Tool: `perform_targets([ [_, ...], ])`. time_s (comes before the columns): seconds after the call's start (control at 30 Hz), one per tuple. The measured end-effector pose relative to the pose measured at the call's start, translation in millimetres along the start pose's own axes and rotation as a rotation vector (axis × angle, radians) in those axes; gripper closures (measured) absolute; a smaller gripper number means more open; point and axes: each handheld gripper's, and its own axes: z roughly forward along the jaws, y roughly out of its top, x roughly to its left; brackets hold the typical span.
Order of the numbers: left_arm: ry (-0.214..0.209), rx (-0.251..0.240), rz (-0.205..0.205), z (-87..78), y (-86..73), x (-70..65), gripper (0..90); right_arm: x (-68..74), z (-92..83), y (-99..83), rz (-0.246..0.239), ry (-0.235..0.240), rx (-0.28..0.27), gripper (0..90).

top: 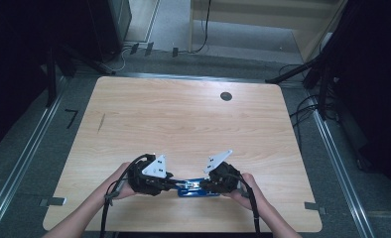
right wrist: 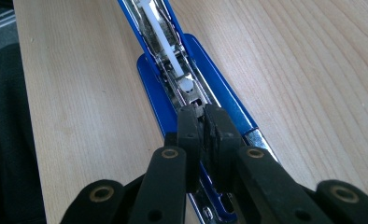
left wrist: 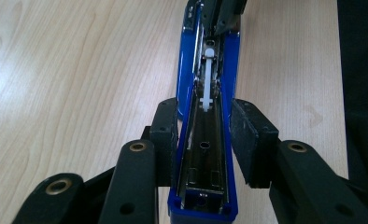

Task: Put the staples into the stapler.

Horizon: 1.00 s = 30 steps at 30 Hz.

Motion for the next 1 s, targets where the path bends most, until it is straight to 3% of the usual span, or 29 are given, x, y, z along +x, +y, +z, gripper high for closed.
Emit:
perform_targets([
  [0.17,-0.003,-0.003,0.002,-0.1,0.8,0.5,64.4,-0.1,-0.3,1.0,0.023,0.007,0.008,86.5],
  [0.3,-0.002,0.005,0.008,-0.5,1.9,0.2,64.4,2.5,1.0,4.6,0.005,0.001,0.000,86.6],
  [0.47,-0.003,0.004,0.010,-0.6,2.7,0.4,64.4,8.5,1.1,14.1,-0.014,-0.012,-0.068,86.2],
  [0.77,-0.012,-0.002,0.017,-0.4,2.6,2.6,64.2,10.0,9.8,19.7,-0.022,0.004,-0.068,86.2],
  [1.0,0.006,0.005,0.015,-1.8,1.0,0.0,62.9,13.0,11.0,21.4,-0.033,-0.002,-0.065,86.1],
])
